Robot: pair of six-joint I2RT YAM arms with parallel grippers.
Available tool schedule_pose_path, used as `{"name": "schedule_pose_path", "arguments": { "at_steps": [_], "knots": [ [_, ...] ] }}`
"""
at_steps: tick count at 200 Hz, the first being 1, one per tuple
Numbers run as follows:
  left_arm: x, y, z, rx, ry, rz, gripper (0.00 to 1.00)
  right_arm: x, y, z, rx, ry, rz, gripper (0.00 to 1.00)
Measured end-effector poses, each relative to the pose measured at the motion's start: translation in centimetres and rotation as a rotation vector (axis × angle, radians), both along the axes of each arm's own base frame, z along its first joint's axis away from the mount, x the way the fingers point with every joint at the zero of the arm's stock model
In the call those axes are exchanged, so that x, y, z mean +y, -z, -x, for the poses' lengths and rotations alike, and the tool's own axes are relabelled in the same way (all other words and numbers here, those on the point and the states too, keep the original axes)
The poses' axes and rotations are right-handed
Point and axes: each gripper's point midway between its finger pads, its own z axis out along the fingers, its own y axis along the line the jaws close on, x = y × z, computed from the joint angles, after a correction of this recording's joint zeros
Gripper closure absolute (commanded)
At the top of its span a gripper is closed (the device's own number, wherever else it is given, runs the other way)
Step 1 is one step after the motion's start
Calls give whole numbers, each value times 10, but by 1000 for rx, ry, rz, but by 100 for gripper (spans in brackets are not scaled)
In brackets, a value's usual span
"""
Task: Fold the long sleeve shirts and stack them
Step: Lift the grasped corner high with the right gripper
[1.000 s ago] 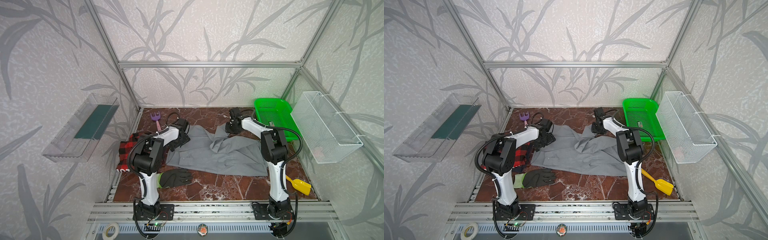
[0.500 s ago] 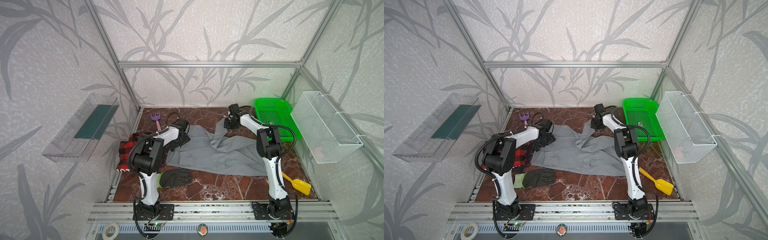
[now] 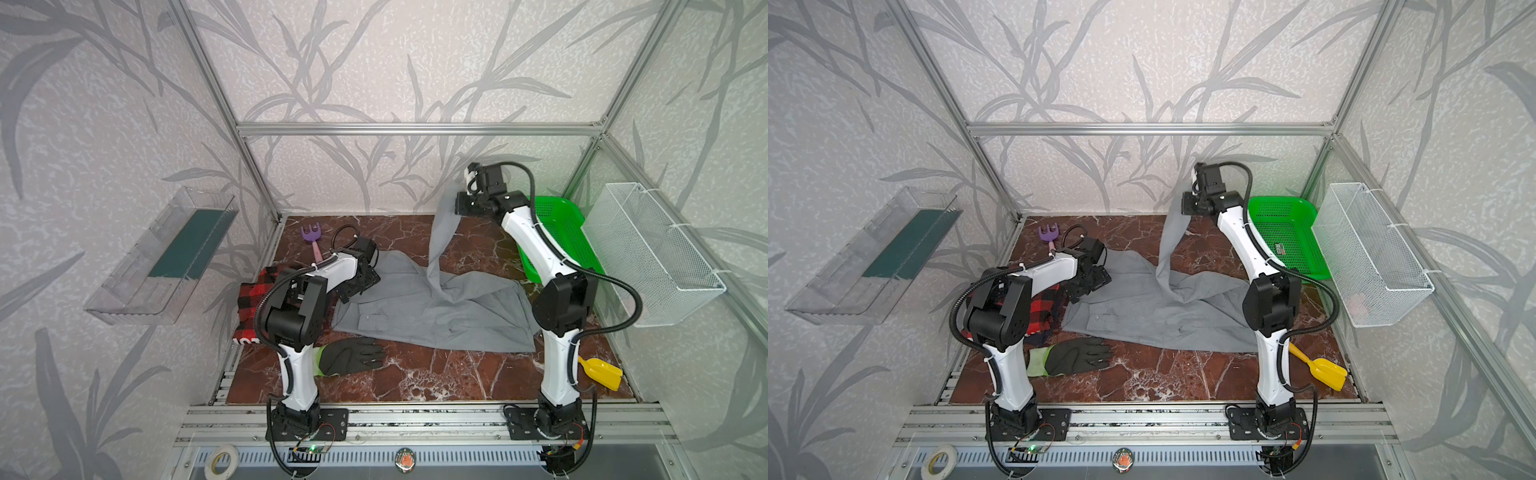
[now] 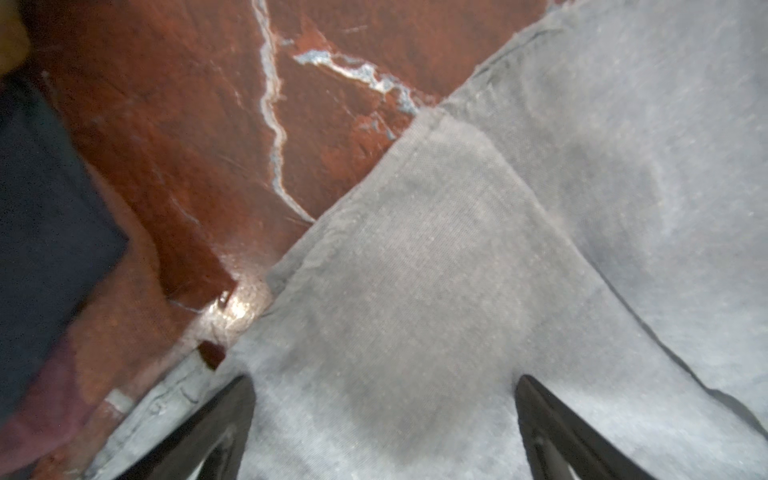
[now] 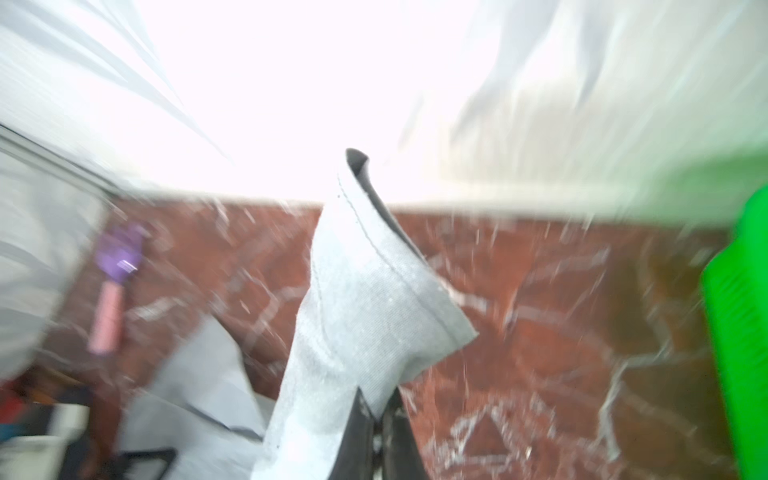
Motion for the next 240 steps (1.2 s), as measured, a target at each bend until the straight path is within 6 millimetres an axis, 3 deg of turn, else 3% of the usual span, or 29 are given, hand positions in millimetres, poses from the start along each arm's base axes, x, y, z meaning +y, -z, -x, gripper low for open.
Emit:
{"name": "schedule_pose_path", "arguments": {
  "at_steps": [17,37,57,74,96,142,201,240],
  "knots": [
    [0,0,0,0,0,0,1,-6,-76,12,-170,-7,-12,100],
    [0,-1,0,0,-1,1,1,-13,-138,25,-316,-12,-11,100],
    [2,-1,-1,2,-5,4,1,-22,-175,31,-405,-8,-9,100],
    [4,-1,0,8,-11,2,1,-32,-190,29,-449,5,-2,100],
    [7,-1,1,14,-16,0,1,-44,-180,19,-433,25,24,100],
    [16,-10,-3,18,-16,-15,1,-52,-130,-6,-331,45,98,100],
    [12,-62,-65,-197,109,-44,1,-53,-102,-4,-264,40,122,100],
    [1,-76,-94,-323,233,-49,3,-56,-109,11,-275,34,116,100]
  ]
}}
